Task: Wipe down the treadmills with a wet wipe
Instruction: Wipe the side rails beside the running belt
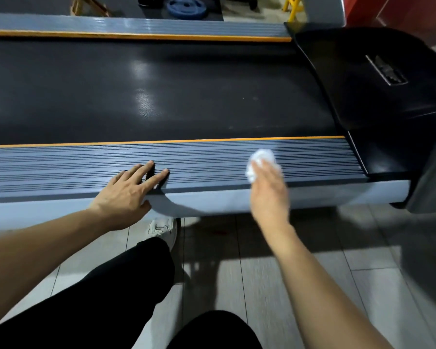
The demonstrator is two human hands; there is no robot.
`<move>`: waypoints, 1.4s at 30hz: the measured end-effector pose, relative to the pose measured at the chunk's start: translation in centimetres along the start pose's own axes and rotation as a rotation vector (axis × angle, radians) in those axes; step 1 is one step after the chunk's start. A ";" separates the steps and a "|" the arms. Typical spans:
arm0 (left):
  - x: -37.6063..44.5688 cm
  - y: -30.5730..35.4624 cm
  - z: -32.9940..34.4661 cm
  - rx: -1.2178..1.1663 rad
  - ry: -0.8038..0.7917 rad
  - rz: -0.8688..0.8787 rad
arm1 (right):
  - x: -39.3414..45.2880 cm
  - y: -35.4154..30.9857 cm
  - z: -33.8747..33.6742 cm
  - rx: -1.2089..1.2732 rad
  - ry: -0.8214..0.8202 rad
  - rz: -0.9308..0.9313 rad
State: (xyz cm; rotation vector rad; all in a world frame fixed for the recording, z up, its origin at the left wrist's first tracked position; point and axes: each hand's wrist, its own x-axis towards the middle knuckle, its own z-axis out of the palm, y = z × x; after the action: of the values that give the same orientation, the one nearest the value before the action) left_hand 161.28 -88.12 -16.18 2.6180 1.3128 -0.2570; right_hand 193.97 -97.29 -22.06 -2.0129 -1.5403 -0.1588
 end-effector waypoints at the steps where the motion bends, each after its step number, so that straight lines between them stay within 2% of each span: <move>1: -0.1 -0.1 0.1 0.011 -0.007 -0.001 | -0.3 1.5 -1.2 -0.030 0.002 0.093; 3: -0.1 -0.1 0.2 0.021 -0.020 -0.003 | -0.9 2.3 -1.8 -0.033 -0.005 0.254; 5: -0.1 -0.1 0.2 0.021 -0.030 -0.001 | -1.1 -0.1 -0.6 -0.038 0.025 0.273; 7: -0.3 -0.2 0.2 0.016 -0.032 0.001 | -1.8 -4.6 1.8 0.023 0.018 0.084; 10: -0.5 -0.4 0.0 -0.054 -0.011 0.005 | -2.8 -11.4 4.1 0.167 -0.168 -0.169; 13: -1.6 -2.0 0.1 -0.078 0.039 -0.102 | -1.9 -11.3 4.3 0.174 -0.211 -0.349; 15: -2.9 -3.5 0.8 -0.029 0.097 -0.175 | -0.9 -7.7 3.4 0.128 -0.151 -0.299; 17: -3.7 -4.2 1.7 -0.001 0.084 -0.177 | 0.4 -3.2 1.6 0.062 -0.056 -0.108; 19: -3.7 -4.3 2.3 -0.010 0.067 -0.170 | 1.7 -0.5 0.1 0.014 -0.081 0.071; 21: -3.4 -4.1 2.6 -0.019 0.039 -0.172 | 3.3 -0.7 0.4 -0.036 -0.144 0.161; 23: -3.3 -4.1 2.7 -0.044 0.042 -0.175 | 4.9 -3.4 1.9 -0.026 -0.154 0.130; 26: -3.3 -4.4 2.5 -0.074 0.018 -0.181 | 6.8 -11.2 5.5 0.069 -0.171 -0.046; 29: -3.4 -4.7 2.5 -0.141 0.042 -0.165 | 5.9 -19.4 9.6 0.155 -0.311 -0.313; 31: -3.5 -5.0 2.5 -0.184 0.053 -0.158 | 5.6 -20.7 10.9 0.149 -0.417 -0.431; 33: -3.7 -5.5 2.5 -0.197 0.048 -0.133 | 6.7 -18.7 10.0 0.166 -0.341 -0.374; 35: -3.7 -5.7 2.6 -0.199 0.038 -0.124 | 7.5 -15.0 8.4 0.133 -0.184 -0.187; 38: -3.5 -5.5 2.5 -0.162 0.006 -0.135 | 7.9 -11.7 7.7 0.017 -0.154 0.065; 40: -3.5 -5.3 2.4 -0.157 -0.002 -0.143 | 7.6 -14.6 8.5 0.016 -0.156 0.037; 42: -3.5 -5.1 2.3 -0.199 0.031 -0.154 | 6.9 -19.5 9.7 0.114 -0.197 -0.163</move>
State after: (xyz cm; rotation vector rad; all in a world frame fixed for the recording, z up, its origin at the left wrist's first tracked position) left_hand 154.93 -88.37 -18.07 2.3702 1.4714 -0.1029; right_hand 175.87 -83.47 -19.62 -1.8593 -1.7942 0.0648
